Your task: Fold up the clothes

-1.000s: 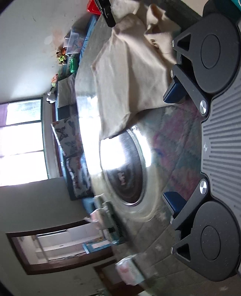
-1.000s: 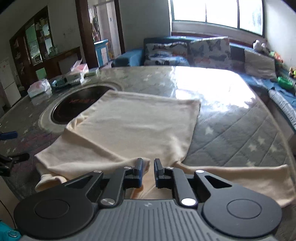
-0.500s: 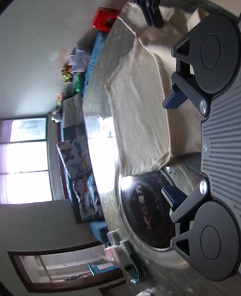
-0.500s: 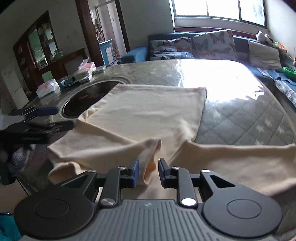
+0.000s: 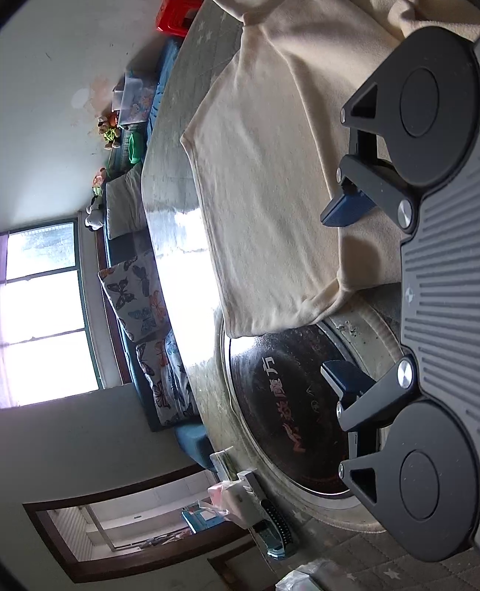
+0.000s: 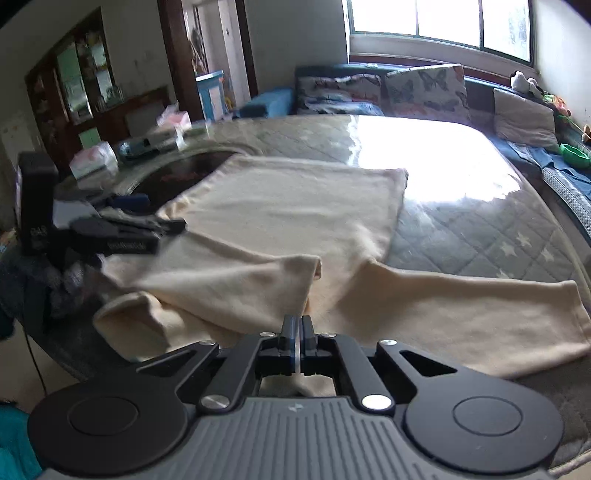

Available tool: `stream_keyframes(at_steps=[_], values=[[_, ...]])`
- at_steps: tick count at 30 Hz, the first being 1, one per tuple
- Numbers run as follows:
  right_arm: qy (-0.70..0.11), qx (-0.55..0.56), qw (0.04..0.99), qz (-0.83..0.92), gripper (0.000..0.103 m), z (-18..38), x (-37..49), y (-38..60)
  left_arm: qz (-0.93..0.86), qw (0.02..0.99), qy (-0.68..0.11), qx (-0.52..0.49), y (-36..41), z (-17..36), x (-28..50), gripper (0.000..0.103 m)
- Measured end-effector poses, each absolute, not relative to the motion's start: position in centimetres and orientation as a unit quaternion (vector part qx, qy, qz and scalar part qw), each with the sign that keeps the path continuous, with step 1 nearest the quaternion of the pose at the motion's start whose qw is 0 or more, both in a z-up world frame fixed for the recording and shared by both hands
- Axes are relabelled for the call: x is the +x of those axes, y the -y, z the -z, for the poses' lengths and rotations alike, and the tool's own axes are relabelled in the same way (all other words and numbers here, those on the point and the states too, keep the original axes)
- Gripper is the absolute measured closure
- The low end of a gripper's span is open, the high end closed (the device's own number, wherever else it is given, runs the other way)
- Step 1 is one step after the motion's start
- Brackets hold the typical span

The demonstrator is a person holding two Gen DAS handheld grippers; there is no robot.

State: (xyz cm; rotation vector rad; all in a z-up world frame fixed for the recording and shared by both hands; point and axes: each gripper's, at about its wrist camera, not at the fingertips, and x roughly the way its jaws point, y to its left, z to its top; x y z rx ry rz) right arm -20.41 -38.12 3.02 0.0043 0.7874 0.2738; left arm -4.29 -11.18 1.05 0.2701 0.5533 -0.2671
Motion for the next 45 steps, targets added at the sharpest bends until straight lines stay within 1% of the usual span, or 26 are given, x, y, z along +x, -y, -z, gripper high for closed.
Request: stream_keyframes(at_steps=[5, 7, 10, 12, 13, 15, 25, 27, 32, 37, 41, 45], values=[[-0.348, -0.002, 0.928, -0.136, 0.095, -4.2, -20.6, 37.7, 0.125, 0.946, -0.268, 0.133, 11.3, -1.4, -4.4, 0.020], [-0.342, -0.009, 0.928, -0.151, 0.090, -4.2, -20.3, 37.0, 0.124, 0.947, -0.263, 0.133, 11.5, -1.6, -4.7, 0.020], [-0.340, -0.026, 0.922, -0.184, 0.088, -3.6, -19.2, 35.2, 0.127, 0.948, -0.260, 0.135, 11.5, -1.8, -4.8, 0.020], [-0.347, -0.031, 0.915, -0.204, 0.085, -3.0, -18.4, 34.3, 0.128, 0.946, -0.262, 0.141, 11.5, -1.7, -4.7, 0.020], [-0.352, -0.036, 0.912, -0.209, 0.080, -2.6, -18.0, 33.9, 0.126, 0.946, -0.263, 0.144, 11.5, -1.6, -4.5, 0.020], [-0.361, -0.045, 0.906, -0.217, 0.077, -1.7, -17.4, 33.2, 0.121, 0.944, -0.266, 0.151, 11.4, -1.3, -4.2, 0.019], [-0.393, -0.058, 0.894, -0.205, 0.077, -1.7, -19.2, 34.8, 0.099, 0.945, -0.276, 0.148, 11.0, -0.7, -3.2, 0.019], [-0.388, -0.065, 0.897, -0.204, 0.077, -2.1, -19.2, 34.6, 0.096, 0.945, -0.274, 0.151, 11.1, -0.6, -3.2, 0.019], [-0.352, -0.033, 0.912, -0.210, 0.077, -3.0, -17.2, 33.9, 0.093, 0.945, -0.274, 0.155, 11.3, -0.6, -3.2, 0.019], [-0.360, -0.059, 0.908, -0.206, 0.077, -1.2, -16.4, 33.0, 0.092, 0.945, -0.275, 0.153, 11.2, -0.5, -3.1, 0.019], [-0.362, -0.080, 0.907, -0.198, 0.077, -1.3, -17.9, 33.7, 0.091, 0.945, -0.275, 0.151, 11.2, -0.5, -3.0, 0.018], [-0.348, -0.034, 0.920, -0.179, 0.077, -2.7, -19.4, 36.2, 0.091, 0.945, -0.279, 0.144, 11.1, -0.7, -2.9, 0.017]])
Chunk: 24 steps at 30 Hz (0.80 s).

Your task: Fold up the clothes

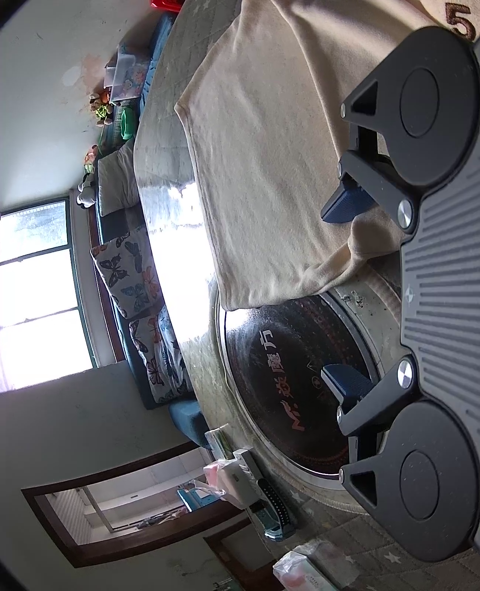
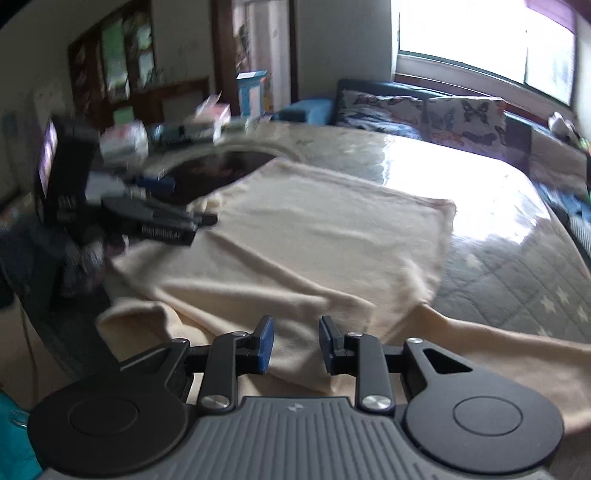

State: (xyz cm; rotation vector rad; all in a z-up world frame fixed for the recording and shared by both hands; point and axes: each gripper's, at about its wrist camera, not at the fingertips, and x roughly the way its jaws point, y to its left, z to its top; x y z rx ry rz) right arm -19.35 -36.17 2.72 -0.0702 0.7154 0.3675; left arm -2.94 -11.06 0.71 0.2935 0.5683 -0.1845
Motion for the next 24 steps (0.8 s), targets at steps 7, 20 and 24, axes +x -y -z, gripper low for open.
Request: stream_keyframes(at_steps=[7, 20, 24], values=[[-0.338, 0.033, 0.940, -0.025, 0.076, -3.0, -20.3, 44.4, 0.110, 0.948, -0.264, 0.138, 12.0, -2.4, -4.2, 0.017], [-0.317, 0.145, 0.916, 0.199, 0.077, 0.2, -21.5, 57.1, 0.200, 0.936, -0.262, 0.127, 15.4, -4.3, -7.1, 0.014], [-0.307, 0.149, 0.916, 0.209, 0.080, 0.4, -21.0, 57.1, 0.212, 0.931, -0.264, 0.135, 16.4, -4.1, -7.6, 0.013]])
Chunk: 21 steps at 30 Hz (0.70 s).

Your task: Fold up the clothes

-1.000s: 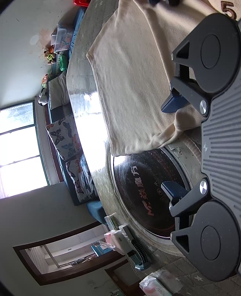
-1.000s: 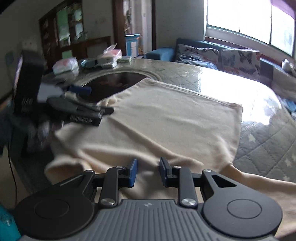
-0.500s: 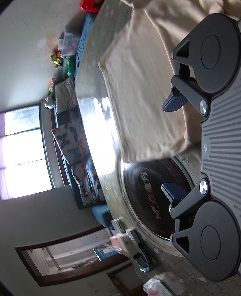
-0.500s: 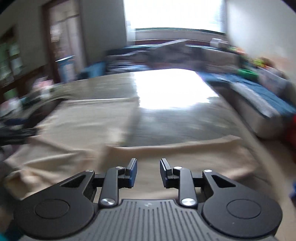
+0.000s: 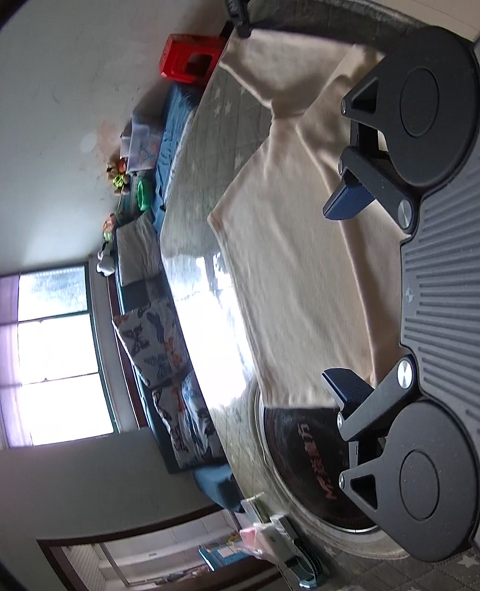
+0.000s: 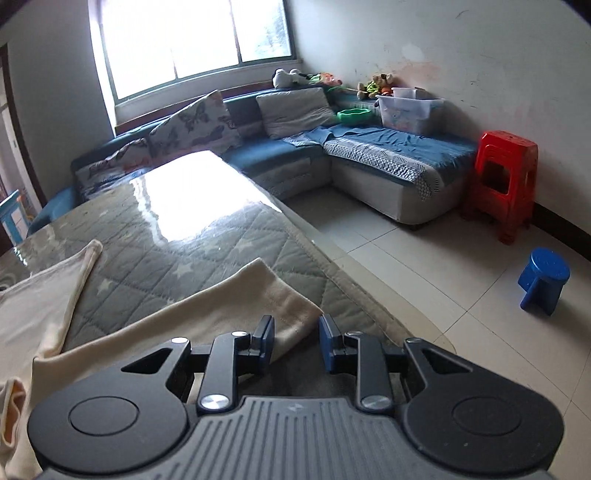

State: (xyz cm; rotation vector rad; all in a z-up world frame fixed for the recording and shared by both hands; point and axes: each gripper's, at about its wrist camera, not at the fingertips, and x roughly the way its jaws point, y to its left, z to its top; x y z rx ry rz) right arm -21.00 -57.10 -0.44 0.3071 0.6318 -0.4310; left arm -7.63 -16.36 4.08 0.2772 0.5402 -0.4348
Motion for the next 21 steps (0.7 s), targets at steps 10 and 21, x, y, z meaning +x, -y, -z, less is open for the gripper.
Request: stream_keyframes(at_steps=[10, 21], values=[[-0.269, 0.175, 0.931, 0.173, 0.099, -1.7, -22.5, 56.5, 0.244, 0.918, -0.271, 0.156, 18.5, -2.8, -8.4, 0.011], [-0.220, 0.142, 0.965, -0.008, 0.099, -9.3, -22.0, 49.6, 0.230, 0.925, -0.267, 0.144, 16.8, -2.8, -8.6, 0.009]])
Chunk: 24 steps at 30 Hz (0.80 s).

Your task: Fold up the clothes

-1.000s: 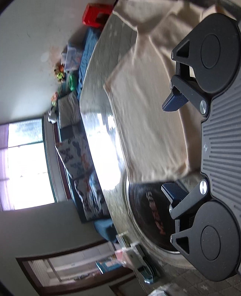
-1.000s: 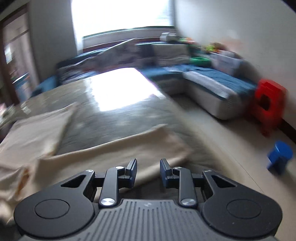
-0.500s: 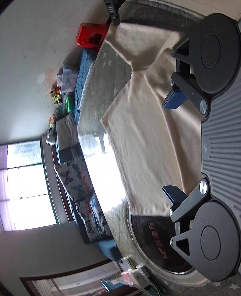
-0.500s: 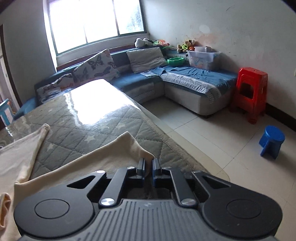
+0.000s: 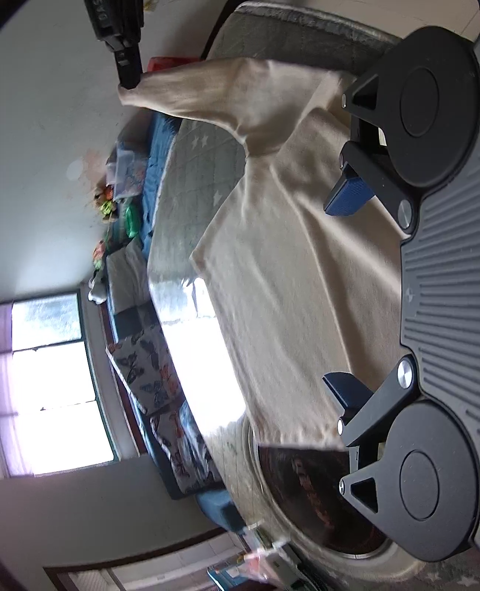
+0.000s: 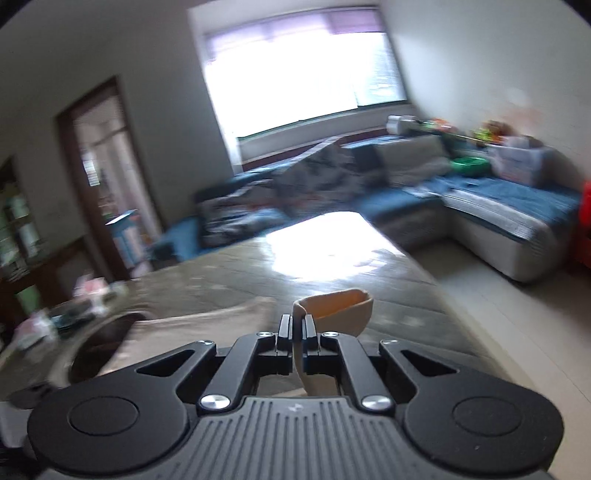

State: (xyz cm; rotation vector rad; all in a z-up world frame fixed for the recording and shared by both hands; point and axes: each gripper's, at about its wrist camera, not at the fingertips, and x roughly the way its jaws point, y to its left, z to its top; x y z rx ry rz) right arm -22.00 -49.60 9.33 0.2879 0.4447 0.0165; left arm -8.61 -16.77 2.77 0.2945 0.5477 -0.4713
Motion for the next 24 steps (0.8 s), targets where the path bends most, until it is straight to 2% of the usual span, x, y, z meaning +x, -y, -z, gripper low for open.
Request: stream_keyframes(at_steps=[12, 20, 24], values=[[-0.242, 0.078, 0.946, -0.202, 0.099, -12.3, -16.9, 37.2, 0.123, 0.955, -0.258, 0.083, 8.0, -4.1, -8.0, 0.009], [-0.280, 0.039, 0.913, -0.294, 0.099, -10.5, -15.0, 29.3, 0.074, 0.960, -0.266, 0.054, 4.4, -3.9, -8.3, 0.009], [-0.300, 0.011, 0.898, -0.321, 0.095, -9.4, -15.0, 27.4, 0.070, 0.960, -0.265, 0.050, 4.1, -4.0, -8.5, 0.009]])
